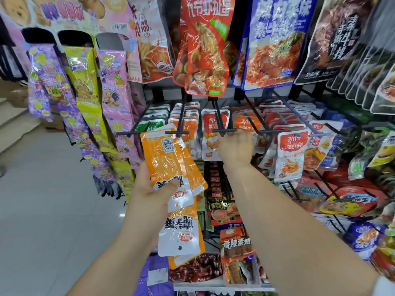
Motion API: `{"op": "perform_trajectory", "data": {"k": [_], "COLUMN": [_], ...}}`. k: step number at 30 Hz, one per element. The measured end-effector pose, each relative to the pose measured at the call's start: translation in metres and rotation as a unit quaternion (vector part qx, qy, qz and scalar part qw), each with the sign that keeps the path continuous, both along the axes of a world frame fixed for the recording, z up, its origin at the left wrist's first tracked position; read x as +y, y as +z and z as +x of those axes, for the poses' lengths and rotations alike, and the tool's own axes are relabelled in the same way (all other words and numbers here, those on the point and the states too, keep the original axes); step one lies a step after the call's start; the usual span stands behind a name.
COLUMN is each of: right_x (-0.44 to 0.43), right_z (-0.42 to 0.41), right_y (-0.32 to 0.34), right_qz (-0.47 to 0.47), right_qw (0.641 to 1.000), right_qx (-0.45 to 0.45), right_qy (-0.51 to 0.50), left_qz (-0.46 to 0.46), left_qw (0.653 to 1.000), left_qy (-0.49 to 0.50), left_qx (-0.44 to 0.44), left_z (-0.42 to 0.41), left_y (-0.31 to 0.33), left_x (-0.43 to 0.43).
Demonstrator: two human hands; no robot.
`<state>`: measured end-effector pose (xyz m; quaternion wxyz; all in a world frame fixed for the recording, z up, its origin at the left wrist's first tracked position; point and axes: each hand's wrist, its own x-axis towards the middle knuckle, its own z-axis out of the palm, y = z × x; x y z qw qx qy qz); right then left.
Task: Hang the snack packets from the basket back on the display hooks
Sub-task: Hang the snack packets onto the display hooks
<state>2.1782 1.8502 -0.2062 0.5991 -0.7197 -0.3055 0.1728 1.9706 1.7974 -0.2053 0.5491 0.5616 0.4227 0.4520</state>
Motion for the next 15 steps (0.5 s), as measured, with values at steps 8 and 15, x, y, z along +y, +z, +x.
{"op": "perform_trajectory", "data": {"k": [8, 15], "right_x": [-0.015, -0.081], "right_z": [-0.012, -0.046], "right_y": [-0.004, -0.02], "right_qz": [0.011, 0.07], "right_qw": [0.997, 0.994], "right_qx": [-0.005, 0.085], "right_qy": [-0.075, -0.002], "left_qz": [-0.041, -0.053], "left_qw": [0.998, 0.995], "left_qy": [-0.039, -0.081], "left_qx": [-0.02, -0.018], "left_z": [-0.002, -0.002], "left_y": [0.002, -0.01], "left_x": [0.004, 0.001]}}
